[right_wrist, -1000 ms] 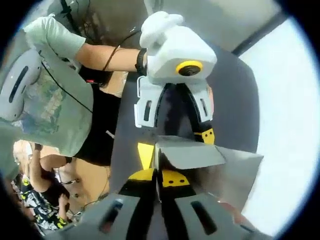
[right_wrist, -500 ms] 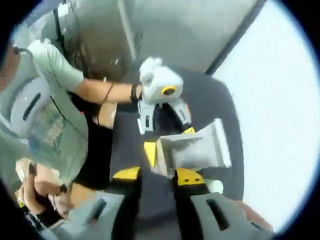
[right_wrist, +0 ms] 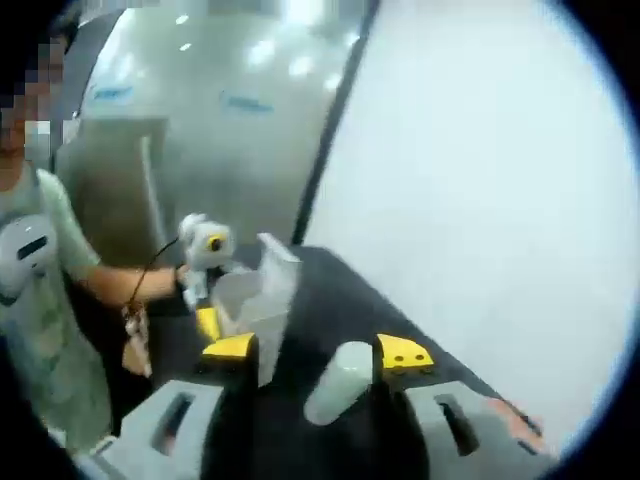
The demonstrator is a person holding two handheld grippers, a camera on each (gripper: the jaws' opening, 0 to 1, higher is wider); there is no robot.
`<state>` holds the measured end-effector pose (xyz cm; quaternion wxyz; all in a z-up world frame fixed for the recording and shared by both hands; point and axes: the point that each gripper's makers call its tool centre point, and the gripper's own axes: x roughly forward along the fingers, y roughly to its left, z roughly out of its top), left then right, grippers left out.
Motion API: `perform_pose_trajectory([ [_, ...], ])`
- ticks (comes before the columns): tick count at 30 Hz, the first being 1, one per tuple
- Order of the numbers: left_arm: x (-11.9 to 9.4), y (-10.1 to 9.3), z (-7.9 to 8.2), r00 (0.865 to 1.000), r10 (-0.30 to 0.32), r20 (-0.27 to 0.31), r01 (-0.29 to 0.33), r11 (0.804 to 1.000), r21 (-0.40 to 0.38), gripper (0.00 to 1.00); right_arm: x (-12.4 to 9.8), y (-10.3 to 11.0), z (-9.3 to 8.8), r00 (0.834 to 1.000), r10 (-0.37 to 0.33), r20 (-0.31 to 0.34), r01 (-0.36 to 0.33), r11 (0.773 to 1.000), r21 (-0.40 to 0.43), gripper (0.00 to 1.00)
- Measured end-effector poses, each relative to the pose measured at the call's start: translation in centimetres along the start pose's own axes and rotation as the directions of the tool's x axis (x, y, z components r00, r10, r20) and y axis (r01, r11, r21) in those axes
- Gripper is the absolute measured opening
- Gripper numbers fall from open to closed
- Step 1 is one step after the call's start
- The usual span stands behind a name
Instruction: Assemble the cup parts correctly, then place the assembled cup into the box.
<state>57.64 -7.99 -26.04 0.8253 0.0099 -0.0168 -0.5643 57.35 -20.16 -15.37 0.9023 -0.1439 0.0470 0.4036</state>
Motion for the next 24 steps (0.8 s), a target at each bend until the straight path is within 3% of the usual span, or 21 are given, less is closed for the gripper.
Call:
perform_pose_trajectory([
  [2,0.2,0.0,-1.2,0.999,0.006,-0.047,-0.005,1.0,0.024,0.51,0.7,-1.6,-1.6,0.994,-0.088,0.065,0.082,0.992,0.094,0.44],
  [4,0.1,-0.3,-0.8,1.0,-0.005,-0.017,0.006,1.0,0.017,0.51,1.5,-1.7,-3.2,0.992,-0.095,0.084,0.081,0.983,0.163,0.48],
  [7,0.0,-0.3,-0.9,0.999,-0.015,-0.031,0.015,1.0,0.017,0.51,3.1,-2.2,-5.8,0.984,-0.139,0.107,0.11,0.965,0.239,0.54],
  [11,-0.3,0.1,-1.1,1.0,-0.017,-0.014,0.016,1.0,-0.01,0.51,5.2,-3.2,-7.2,0.972,-0.182,0.15,0.13,0.943,0.306,0.59],
  [15,-0.4,0.2,-1.1,1.0,-0.015,-0.005,0.015,1.0,-0.021,0.51,7.1,-3.7,-7.6,0.967,-0.2,0.157,0.141,0.935,0.325,0.63],
  [19,-0.4,0.3,-1.1,1.0,-0.015,0.0,0.015,0.999,-0.029,0.51,9.3,-3.4,-8.5,0.969,-0.195,0.149,0.144,0.943,0.299,0.7],
  [24,-0.4,0.4,-1.1,1.0,-0.016,0.001,0.016,0.999,-0.031,0.51,10.6,-4.1,-9.9,0.965,-0.235,0.118,0.188,0.93,0.315,0.61],
])
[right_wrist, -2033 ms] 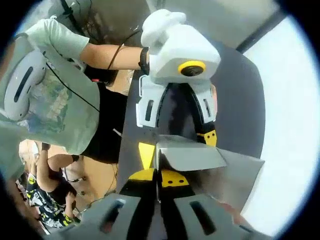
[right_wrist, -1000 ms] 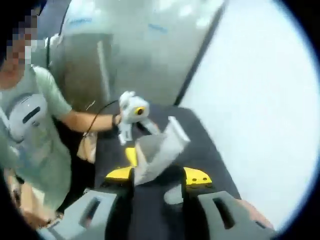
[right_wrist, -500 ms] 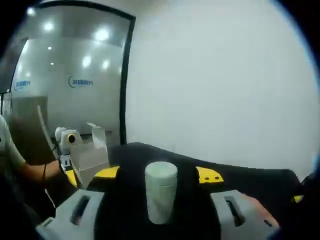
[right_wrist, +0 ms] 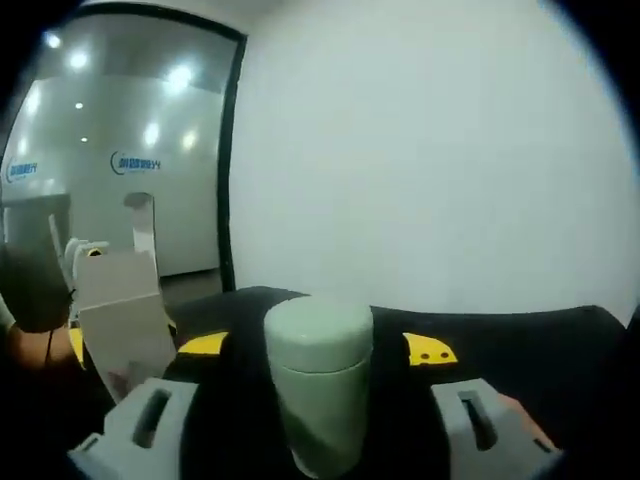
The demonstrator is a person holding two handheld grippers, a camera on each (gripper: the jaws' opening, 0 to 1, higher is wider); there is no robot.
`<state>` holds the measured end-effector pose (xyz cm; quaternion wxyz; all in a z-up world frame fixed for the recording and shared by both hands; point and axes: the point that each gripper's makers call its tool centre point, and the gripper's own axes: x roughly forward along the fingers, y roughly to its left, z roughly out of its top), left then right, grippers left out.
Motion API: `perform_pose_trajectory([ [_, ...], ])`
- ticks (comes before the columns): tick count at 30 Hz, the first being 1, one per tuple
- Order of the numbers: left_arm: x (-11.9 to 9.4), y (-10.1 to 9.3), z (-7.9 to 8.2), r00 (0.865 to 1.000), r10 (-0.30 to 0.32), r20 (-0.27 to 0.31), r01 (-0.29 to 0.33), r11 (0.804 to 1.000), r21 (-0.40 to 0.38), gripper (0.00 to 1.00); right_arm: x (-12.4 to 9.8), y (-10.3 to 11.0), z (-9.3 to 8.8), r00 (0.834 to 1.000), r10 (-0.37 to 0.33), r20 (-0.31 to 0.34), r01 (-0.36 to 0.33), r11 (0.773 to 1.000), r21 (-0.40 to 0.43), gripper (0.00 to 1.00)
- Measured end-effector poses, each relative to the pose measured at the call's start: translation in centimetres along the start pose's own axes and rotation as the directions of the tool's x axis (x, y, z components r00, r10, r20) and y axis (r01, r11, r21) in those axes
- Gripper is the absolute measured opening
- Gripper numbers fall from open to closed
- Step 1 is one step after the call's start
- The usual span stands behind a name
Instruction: Assemble the cup parts correctly, then place the assembled cup into the box.
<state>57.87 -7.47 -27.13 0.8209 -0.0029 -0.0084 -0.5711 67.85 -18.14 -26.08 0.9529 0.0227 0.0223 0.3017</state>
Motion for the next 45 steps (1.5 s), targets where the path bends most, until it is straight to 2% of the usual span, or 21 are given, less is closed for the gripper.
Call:
perform_pose_trajectory([
  [6,-0.1,0.2,0.0,1.0,0.0,0.006,0.0,1.0,-0.008,0.51,0.6,-0.2,-0.5,1.0,0.001,-0.001,-0.001,1.0,-0.008,0.57],
  [11,0.0,0.1,0.0,1.0,-0.003,-0.001,0.003,1.0,-0.003,0.51,0.9,-0.2,-1.5,1.0,-0.02,-0.011,0.02,0.999,-0.035,0.43],
  [12,0.1,0.1,0.0,1.0,-0.003,-0.002,0.003,1.0,-0.002,0.51,0.9,-0.4,-1.4,0.999,-0.032,-0.005,0.032,0.998,-0.058,0.43],
  [16,0.1,0.0,0.0,1.0,-0.004,-0.002,0.004,1.0,0.0,0.51,1.0,0.0,-1.3,1.0,-0.025,0.008,0.026,0.998,-0.06,0.42],
  [22,0.0,0.1,0.0,1.0,-0.001,-0.001,0.001,1.0,-0.004,0.51,0.8,-0.3,-0.4,0.999,-0.03,-0.011,0.03,0.998,-0.057,0.41],
  [25,0.1,0.2,0.0,1.0,0.0,-0.004,0.0,1.0,-0.005,0.51,-0.1,0.1,0.9,1.0,-0.025,0.004,0.025,0.999,-0.044,0.41],
  [27,0.1,0.2,0.0,1.0,0.0,-0.004,0.0,1.0,-0.006,0.51,-1.0,0.7,2.5,1.0,-0.014,0.027,0.014,1.0,-0.013,0.41],
  [32,0.0,0.2,-0.1,1.0,0.006,0.002,-0.006,1.0,-0.011,0.51,-2.9,2.5,6.2,0.998,0.017,0.054,-0.016,0.999,-0.028,0.41],
  [36,-0.2,0.4,-0.1,1.0,0.012,0.007,-0.012,1.0,-0.015,0.51,-4.8,4.4,9.8,0.997,0.042,0.068,-0.041,0.999,-0.021,0.41],
  [39,-0.3,0.4,-0.1,1.0,0.013,0.007,-0.013,1.0,-0.013,0.51,-6.1,6.8,12.4,0.991,0.092,0.101,-0.084,0.993,-0.079,0.41],
  [42,-0.3,0.4,-0.1,1.0,0.014,0.007,-0.014,1.0,-0.015,0.51,-7.7,9.6,14.7,0.984,0.137,0.118,-0.125,0.987,-0.104,0.41],
  [45,-0.2,0.3,-0.1,1.0,0.014,0.005,-0.014,1.0,-0.014,0.51,-8.5,11.2,16.2,0.98,0.155,0.127,-0.143,0.985,-0.1,0.41],
])
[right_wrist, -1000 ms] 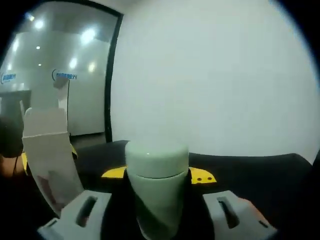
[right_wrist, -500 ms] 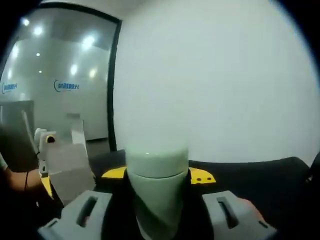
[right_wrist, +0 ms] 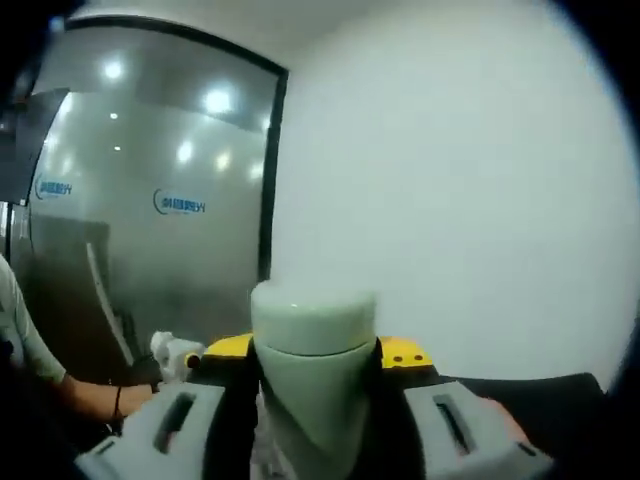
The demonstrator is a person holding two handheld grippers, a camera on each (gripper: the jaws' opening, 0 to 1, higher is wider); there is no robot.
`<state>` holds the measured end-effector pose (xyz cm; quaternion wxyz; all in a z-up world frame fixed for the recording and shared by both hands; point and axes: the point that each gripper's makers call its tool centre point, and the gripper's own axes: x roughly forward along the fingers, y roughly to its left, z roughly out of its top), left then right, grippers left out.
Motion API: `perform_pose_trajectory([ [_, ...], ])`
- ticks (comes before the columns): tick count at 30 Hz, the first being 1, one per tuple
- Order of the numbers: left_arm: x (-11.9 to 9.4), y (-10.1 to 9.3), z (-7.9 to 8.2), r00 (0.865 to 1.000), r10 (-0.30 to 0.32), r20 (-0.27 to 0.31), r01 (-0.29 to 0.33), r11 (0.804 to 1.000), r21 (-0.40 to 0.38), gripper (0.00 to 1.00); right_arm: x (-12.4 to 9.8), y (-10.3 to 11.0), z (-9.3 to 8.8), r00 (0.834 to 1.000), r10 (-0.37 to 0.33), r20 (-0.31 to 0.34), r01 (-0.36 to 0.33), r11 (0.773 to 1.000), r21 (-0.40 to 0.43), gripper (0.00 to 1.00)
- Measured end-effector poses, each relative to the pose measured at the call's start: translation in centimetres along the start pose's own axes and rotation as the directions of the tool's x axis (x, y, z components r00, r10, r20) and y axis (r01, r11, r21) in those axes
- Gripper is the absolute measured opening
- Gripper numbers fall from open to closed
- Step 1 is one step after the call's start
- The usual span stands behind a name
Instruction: Assemble the cup parts correctly, then place the assembled cup into the box.
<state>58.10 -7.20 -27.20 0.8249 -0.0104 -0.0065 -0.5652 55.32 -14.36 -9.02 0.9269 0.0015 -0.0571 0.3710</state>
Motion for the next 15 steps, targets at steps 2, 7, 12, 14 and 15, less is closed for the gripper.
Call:
perform_pose_trajectory([
  [2,0.0,-0.1,0.0,1.0,0.0,-0.002,0.0,1.0,0.002,0.51,0.0,1.4,0.9,0.999,0.031,0.009,-0.031,0.999,0.005,0.41],
  [7,0.0,0.0,0.0,1.0,0.002,-0.004,-0.002,1.0,0.0,0.51,0.2,4.9,1.5,0.994,0.11,0.01,-0.11,0.994,-0.008,0.41],
  [12,-0.1,0.0,0.0,1.0,0.003,-0.002,-0.003,1.0,-0.003,0.51,0.5,6.6,2.0,0.99,0.137,0.01,-0.137,0.99,-0.046,0.41],
  [14,-0.1,0.3,0.0,1.0,0.002,-0.003,-0.002,1.0,-0.003,0.51,0.5,7.3,2.4,0.988,0.156,0.018,-0.155,0.987,-0.044,0.41],
  [15,-0.1,0.3,0.0,1.0,0.002,-0.003,-0.002,1.0,-0.003,0.51,0.5,7.8,2.5,0.986,0.167,0.017,-0.166,0.985,-0.04,0.41],
])
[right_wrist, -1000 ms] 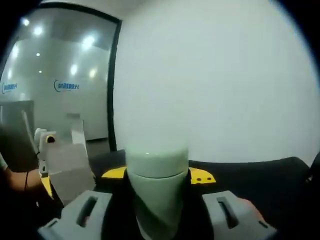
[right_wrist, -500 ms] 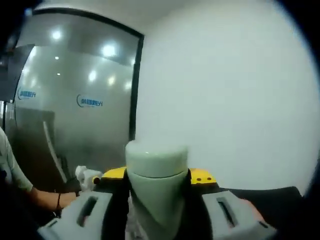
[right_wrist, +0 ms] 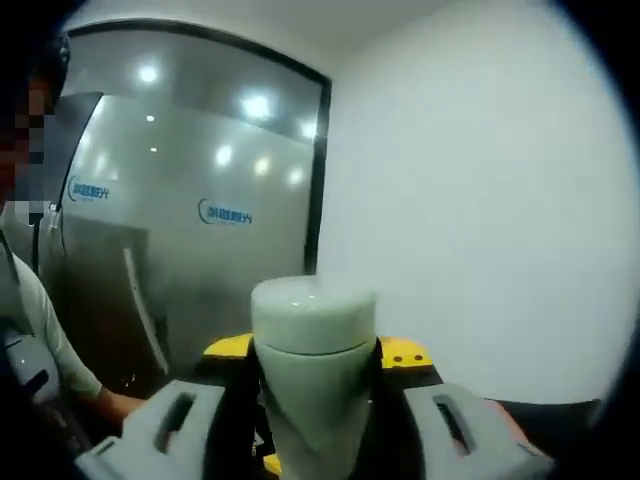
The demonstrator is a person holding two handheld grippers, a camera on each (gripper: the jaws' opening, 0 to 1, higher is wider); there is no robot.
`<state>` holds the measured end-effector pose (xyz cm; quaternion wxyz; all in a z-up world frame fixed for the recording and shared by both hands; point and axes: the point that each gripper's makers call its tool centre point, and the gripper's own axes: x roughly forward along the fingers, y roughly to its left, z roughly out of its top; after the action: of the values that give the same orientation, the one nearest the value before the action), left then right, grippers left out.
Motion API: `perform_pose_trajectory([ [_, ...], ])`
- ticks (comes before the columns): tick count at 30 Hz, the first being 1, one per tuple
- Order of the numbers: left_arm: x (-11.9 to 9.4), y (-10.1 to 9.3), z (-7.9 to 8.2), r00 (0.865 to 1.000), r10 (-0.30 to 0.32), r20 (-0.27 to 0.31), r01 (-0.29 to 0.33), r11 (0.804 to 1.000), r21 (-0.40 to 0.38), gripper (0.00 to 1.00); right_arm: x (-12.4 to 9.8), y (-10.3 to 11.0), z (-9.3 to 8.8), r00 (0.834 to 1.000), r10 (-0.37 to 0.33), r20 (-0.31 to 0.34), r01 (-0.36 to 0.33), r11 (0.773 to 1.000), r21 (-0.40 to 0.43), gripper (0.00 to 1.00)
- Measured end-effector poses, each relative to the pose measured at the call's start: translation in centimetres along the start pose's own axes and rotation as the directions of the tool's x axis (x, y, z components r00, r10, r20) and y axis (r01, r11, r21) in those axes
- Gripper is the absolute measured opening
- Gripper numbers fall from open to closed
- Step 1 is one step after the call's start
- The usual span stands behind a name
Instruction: Assemble the cup parts correctly, then place the assembled cup into the box.
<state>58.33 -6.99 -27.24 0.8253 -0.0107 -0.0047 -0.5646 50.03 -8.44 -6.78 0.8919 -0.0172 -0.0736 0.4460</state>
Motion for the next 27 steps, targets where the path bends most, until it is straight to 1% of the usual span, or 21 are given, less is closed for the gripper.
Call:
perform_pose_trajectory([
  [2,0.0,0.0,0.0,1.0,-0.001,0.002,0.001,1.0,-0.001,0.51,0.4,1.1,0.1,1.0,0.028,-0.004,-0.028,1.0,0.008,0.41],
  [4,0.0,0.0,0.0,1.0,-0.001,0.003,0.001,1.0,-0.001,0.51,0.9,1.8,-0.2,0.999,0.041,-0.014,-0.041,0.999,0.015,0.41],
  [8,0.0,-0.1,0.0,1.0,-0.001,0.003,0.001,1.0,-0.001,0.51,2.1,2.5,-1.1,0.998,0.058,-0.038,-0.057,0.998,0.021,0.41],
  [11,0.0,-0.2,0.0,1.0,0.0,0.004,0.0,1.0,-0.001,0.51,3.0,2.2,-1.7,0.997,0.059,-0.054,-0.058,0.998,0.013,0.41],
  [15,0.0,-0.3,0.0,1.0,0.0,0.005,0.0,1.0,-0.002,0.51,4.0,0.9,-2.3,0.997,0.041,-0.07,-0.042,0.999,-0.002,0.41],
  [18,-0.1,-0.3,0.0,1.0,-0.002,0.005,0.002,1.0,0.0,0.51,4.6,-0.2,-2.4,0.998,0.033,-0.062,-0.033,0.999,0.003,0.41],
  [22,0.0,-0.4,0.0,1.0,-0.006,0.006,0.006,1.0,0.004,0.51,5.4,-1.2,-2.6,0.998,0.024,-0.057,-0.024,1.0,0.009,0.41],
  [27,0.1,-0.5,0.1,1.0,-0.015,0.008,0.015,1.0,0.012,0.51,6.3,-2.1,-4.4,0.997,0.016,-0.076,-0.016,1.0,0.006,0.41],
])
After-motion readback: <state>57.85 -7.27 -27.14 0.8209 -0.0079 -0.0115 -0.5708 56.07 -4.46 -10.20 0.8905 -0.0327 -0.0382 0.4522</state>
